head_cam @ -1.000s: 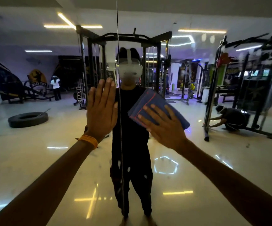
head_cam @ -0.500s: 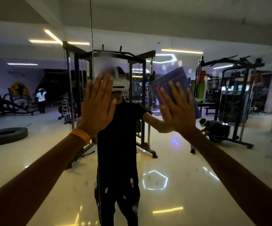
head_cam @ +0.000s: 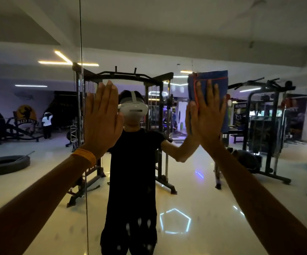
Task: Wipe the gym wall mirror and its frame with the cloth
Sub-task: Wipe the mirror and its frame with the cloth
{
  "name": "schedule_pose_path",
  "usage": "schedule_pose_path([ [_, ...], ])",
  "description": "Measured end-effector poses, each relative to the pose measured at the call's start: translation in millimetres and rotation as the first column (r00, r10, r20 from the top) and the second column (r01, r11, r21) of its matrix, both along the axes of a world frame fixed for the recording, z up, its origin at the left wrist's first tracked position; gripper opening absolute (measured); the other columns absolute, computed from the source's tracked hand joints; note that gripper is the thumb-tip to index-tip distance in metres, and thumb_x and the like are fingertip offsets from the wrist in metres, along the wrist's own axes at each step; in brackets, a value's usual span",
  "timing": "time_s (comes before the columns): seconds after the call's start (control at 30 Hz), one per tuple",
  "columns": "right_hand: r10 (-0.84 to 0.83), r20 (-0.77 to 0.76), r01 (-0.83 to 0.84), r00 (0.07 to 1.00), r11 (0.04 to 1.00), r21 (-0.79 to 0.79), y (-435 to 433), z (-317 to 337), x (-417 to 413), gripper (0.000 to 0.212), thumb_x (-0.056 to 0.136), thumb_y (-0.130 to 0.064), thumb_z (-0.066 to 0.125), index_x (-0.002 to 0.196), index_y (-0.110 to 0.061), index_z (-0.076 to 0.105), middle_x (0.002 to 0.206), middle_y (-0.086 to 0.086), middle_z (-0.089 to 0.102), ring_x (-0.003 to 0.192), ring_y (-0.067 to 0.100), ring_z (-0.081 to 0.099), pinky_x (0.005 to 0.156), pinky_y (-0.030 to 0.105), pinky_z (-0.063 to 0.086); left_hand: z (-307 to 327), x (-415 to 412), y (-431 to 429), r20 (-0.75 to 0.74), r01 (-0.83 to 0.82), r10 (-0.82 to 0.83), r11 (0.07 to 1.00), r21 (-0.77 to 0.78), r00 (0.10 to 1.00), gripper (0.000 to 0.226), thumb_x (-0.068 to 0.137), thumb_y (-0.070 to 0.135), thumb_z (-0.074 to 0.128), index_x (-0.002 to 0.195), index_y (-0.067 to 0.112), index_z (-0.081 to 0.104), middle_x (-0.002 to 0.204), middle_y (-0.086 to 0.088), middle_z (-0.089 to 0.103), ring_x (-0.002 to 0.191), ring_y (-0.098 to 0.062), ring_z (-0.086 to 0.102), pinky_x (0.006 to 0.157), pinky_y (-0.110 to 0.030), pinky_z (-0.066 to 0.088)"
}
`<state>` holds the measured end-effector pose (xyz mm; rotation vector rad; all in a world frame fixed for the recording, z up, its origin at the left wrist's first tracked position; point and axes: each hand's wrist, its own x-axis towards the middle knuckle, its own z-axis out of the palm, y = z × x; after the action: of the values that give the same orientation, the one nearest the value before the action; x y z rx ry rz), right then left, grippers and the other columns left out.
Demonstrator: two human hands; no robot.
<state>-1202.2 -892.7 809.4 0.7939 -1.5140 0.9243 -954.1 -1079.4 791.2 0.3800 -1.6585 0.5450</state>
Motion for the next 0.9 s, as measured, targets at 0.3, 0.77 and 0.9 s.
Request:
schedule_pose_path([
  [0.3,0.08,-0.446,0.09,0.891,0.934,0.347,3.9,-9.2,-14.2,0.057,0.111,-0.047,0.02,0.164,-0.026,0.019,0.171,0.008,0.019,0.159,0.027,0.011,0.128,0.054,0.008,8.6,-3.5,1.1,-0.001,-0.075,0.075,0.997,0.003,0.997,0.068,0.106,0.038,0.028,0.164,0.004,0.015,0.173,-0.016,0.008,0.16,-0.032,0.004,0.13,-0.048,-0.004],
  [0.77,0.089,-0.5,0.116,0.862,0.924,0.363,-7.5,52.9,-6.7,0.058,0.109,-0.048,0.014,0.163,-0.026,0.022,0.17,0.007,0.024,0.158,0.028,0.015,0.127,0.051,0.005,31.1,-4.6,8.1,-0.021,-0.064,0.063,0.998,-0.01,0.998,0.065,0.106,0.035,0.026,0.162,0.002,0.021,0.171,-0.017,0.015,0.159,-0.032,0.009,0.13,-0.043,-0.002],
  [0.9,0.096,-0.319,-0.042,0.943,0.984,0.172,-19.2,56.5,13.3,0.057,0.109,-0.042,0.021,0.162,-0.022,0.03,0.168,0.011,0.029,0.156,0.033,0.022,0.126,0.05,0.004,27.8,-10.8,14.1,-0.058,-0.063,0.062,0.998,-0.021,0.996,0.064,0.106,0.029,0.033,0.162,0.001,0.02,0.171,-0.02,0.015,0.159,-0.034,0.009,0.129,-0.038,-0.007],
])
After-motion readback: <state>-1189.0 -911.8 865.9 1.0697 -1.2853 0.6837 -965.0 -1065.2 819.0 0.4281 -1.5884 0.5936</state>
